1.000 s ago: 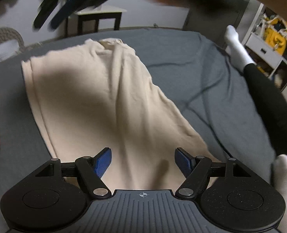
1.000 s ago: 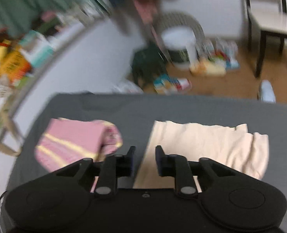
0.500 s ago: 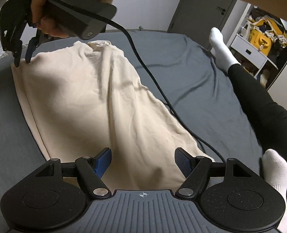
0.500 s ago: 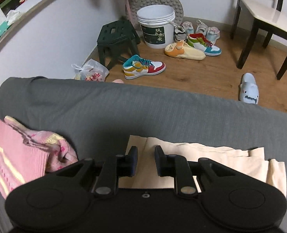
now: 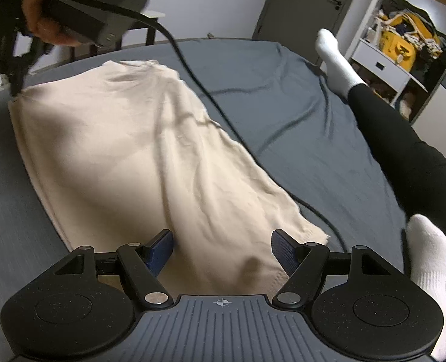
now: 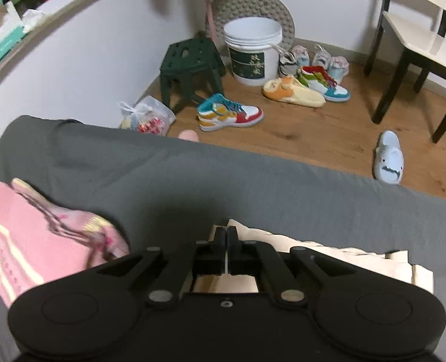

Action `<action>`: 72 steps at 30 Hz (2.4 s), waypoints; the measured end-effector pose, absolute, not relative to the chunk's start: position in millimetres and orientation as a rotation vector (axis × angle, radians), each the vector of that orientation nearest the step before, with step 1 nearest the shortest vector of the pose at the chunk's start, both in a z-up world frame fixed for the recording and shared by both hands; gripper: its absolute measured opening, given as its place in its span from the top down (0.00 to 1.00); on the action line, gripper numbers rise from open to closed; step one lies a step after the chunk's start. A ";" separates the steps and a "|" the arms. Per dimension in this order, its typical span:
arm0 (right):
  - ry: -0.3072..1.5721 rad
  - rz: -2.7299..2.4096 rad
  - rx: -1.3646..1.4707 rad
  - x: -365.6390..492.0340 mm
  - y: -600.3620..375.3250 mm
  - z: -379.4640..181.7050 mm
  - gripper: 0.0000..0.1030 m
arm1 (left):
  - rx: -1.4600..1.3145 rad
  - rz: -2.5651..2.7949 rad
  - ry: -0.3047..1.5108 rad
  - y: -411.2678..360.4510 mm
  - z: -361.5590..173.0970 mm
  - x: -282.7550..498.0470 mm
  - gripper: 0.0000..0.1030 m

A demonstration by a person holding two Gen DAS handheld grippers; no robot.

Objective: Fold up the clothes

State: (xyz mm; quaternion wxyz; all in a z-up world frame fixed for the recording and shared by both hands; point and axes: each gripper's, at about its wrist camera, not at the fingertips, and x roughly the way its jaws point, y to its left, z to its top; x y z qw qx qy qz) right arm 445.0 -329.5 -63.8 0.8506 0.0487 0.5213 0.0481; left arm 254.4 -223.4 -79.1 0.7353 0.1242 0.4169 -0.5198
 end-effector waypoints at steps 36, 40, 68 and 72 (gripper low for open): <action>1.055 0.014 0.346 339.0 -504.6 -59.5 0.96 | 0.390 -1.346 1.007 -235.3 -82.0 226.1 0.30; 1.007 0.018 0.318 331.8 -502.5 -56.0 0.97 | 0.392 -1.359 1.008 -235.9 -83.0 224.5 0.25; 0.967 0.004 0.201 288.8 -474.3 -57.1 0.80 | 0.399 -1.367 1.015 -235.5 -85.1 223.6 0.23; 1.035 0.011 0.161 287.3 -477.4 -75.4 0.81 | 0.400 -1.370 1.013 -235.5 -84.7 224.3 0.23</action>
